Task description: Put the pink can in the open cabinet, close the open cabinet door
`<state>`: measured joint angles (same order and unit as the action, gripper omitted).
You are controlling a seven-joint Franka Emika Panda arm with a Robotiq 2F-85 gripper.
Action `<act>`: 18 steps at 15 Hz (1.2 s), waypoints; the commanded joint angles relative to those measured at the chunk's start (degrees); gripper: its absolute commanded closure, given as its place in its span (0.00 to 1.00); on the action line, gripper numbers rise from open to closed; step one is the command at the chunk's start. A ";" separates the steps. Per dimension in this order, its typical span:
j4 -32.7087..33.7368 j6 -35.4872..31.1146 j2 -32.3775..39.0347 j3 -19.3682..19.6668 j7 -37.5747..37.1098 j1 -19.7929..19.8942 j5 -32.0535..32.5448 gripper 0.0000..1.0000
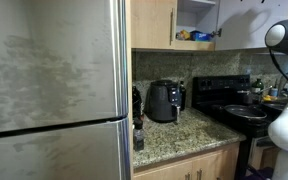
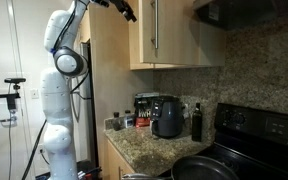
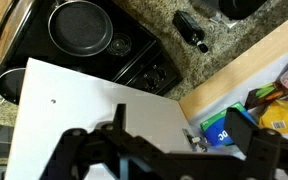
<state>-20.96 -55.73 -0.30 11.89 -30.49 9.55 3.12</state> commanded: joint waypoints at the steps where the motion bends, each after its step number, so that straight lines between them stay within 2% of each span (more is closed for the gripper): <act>1: -0.17 4.86 4.12 -2.00 1.02 -1.11 2.62 0.00; 2: -0.03 0.60 0.49 -0.36 0.11 0.46 -0.18 0.00; 4: 3.24 2.10 3.11 0.31 0.43 1.32 -1.51 0.00; 6: 1.09 1.11 1.74 -0.15 0.22 0.77 -0.59 0.00; 8: 2.60 7.59 5.31 -1.48 4.26 -0.75 8.20 0.00; 10: 0.80 9.38 7.27 -1.78 6.16 -2.12 14.77 0.00; 13: 1.11 12.51 10.64 0.41 9.60 -2.76 22.07 0.00; 15: 0.31 10.77 8.03 1.32 11.94 -1.58 22.38 0.00; 18: 0.27 5.14 2.68 2.20 21.52 0.55 21.46 0.00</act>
<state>-20.68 -47.71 7.77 13.38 -17.41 8.06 25.20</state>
